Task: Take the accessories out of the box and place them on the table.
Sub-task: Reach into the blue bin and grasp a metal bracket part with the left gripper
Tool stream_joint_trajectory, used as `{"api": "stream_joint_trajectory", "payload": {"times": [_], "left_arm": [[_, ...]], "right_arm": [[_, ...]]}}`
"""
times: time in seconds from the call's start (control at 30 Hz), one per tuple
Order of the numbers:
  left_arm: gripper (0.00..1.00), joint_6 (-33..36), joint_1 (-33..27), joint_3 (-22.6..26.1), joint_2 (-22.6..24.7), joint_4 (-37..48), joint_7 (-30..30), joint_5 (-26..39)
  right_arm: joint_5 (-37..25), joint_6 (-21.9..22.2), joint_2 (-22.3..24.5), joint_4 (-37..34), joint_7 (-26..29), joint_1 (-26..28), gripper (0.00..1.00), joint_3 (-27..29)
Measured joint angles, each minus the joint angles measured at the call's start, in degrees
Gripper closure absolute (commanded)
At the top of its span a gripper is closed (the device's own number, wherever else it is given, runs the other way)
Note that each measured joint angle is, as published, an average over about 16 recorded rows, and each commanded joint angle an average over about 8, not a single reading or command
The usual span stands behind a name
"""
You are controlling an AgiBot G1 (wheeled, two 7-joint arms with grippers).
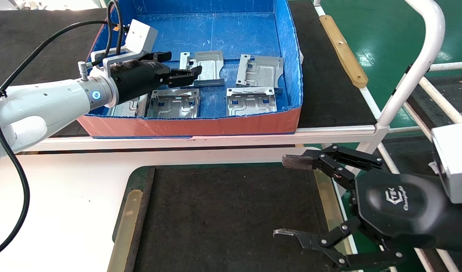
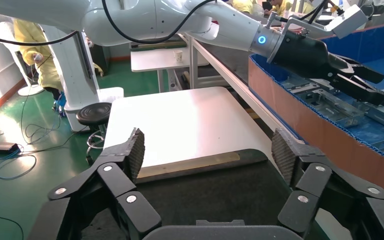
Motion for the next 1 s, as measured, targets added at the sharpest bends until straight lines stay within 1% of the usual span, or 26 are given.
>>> {"api": "stream_joint_trajectory", "payload": {"times": [1.0], "left_arm": [[1.0,0.2,0.2,0.1,-0.1,-0.5,-0.2,0.1]], "right_arm": [[0.0,0.0,0.0,0.0,0.0,0.0,1.0,0.0]]}}
